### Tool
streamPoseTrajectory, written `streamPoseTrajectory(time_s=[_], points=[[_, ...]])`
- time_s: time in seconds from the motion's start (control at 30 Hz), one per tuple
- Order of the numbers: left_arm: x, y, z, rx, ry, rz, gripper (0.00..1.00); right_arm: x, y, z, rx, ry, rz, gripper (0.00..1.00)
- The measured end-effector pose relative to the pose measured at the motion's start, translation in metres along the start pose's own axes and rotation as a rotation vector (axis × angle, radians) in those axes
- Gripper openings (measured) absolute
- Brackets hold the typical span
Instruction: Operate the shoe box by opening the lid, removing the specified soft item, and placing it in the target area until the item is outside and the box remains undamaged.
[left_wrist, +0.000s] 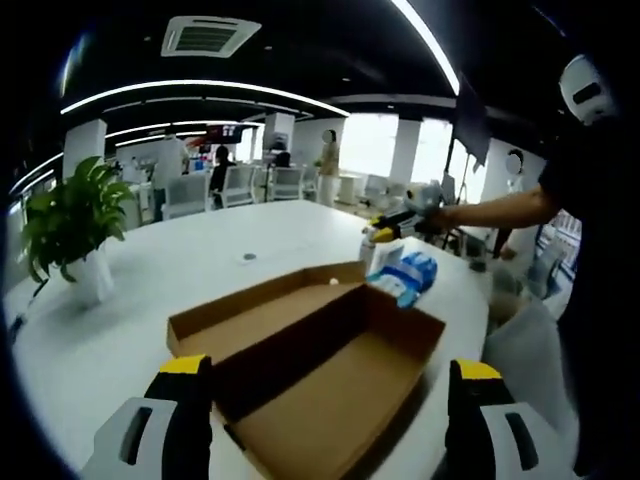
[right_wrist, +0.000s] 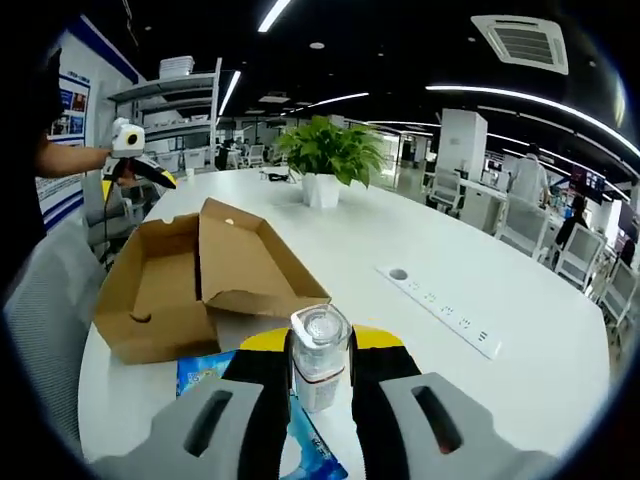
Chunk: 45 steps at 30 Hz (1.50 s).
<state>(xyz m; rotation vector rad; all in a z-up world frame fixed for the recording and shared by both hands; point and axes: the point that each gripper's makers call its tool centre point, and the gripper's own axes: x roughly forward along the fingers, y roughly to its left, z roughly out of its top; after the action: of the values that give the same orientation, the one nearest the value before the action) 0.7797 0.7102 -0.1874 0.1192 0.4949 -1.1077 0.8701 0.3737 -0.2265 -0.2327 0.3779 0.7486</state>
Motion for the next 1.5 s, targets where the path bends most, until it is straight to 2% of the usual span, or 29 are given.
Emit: streamPoseTrajectory(time_s=[0.2,0.47,0.53,1.03,1.23,1.5], points=[[-0.003,0.000,-0.006,-0.015,0.006,0.013,1.00,0.004,-0.005,-0.017,-0.018,0.042,0.008,0.19],[-0.004,-0.001,-0.012,-0.032,0.009,0.026,0.99,0.004,-0.010,-0.026,-0.033,0.063,-0.006,0.19],[-0.005,0.000,-0.013,-0.033,0.013,0.029,0.99,0.004,-0.010,-0.024,-0.014,0.056,-0.005,0.20],[-0.009,0.001,-0.017,-0.035,0.015,0.048,0.97,-0.003,-0.008,-0.026,-0.034,0.083,-0.002,0.22],[-0.010,0.002,-0.021,-0.022,0.042,0.063,0.96,-0.005,-0.011,-0.028,-0.038,0.095,-0.006,0.25],[-0.017,0.013,-0.028,-0.012,0.076,0.135,0.86,-0.013,-0.010,-0.020,-0.024,0.089,-0.021,0.29]])
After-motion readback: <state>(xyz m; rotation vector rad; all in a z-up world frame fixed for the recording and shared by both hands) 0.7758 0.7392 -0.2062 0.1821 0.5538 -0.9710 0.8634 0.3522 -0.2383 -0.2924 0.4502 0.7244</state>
